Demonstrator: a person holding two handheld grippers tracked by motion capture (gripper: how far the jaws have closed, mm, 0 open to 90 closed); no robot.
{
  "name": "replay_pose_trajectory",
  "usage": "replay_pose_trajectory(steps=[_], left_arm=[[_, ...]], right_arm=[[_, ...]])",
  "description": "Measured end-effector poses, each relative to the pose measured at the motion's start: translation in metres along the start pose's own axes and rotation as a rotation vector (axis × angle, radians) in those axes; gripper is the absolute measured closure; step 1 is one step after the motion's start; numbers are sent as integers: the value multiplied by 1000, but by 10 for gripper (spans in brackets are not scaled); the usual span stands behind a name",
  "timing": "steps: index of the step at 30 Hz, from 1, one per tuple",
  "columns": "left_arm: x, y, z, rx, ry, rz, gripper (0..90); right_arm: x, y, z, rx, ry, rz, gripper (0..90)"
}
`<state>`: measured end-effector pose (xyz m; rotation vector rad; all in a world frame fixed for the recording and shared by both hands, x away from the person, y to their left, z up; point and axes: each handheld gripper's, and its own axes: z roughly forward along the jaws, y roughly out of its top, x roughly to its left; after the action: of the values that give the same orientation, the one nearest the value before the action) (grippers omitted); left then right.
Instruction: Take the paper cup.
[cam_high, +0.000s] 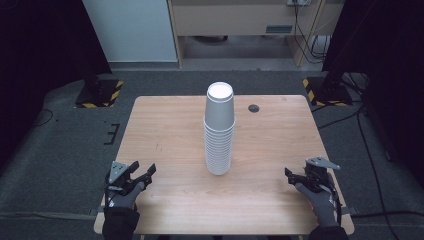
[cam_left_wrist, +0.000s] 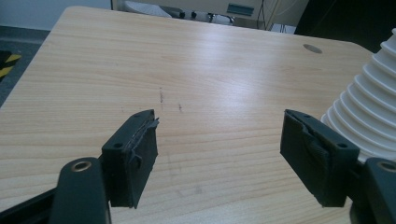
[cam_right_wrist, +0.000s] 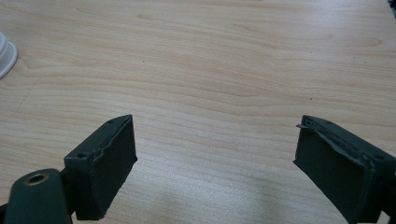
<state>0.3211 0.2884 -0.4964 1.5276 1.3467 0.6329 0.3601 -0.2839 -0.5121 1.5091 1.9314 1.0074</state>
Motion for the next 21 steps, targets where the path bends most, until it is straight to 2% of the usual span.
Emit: replay_pose_trajectory(steps=[5,11,21], left_arm=[[-3,-1,0,14,-7,-2,275],[-7,-1,0,19,-16,25,280],[-10,0,2,17,-35,39,280]], right_arm=[[-1,5,-8,-45,1,1,124],[-1,8,-14,-77,8,2,125],[9,23,-29,-162,33,-17,122]])
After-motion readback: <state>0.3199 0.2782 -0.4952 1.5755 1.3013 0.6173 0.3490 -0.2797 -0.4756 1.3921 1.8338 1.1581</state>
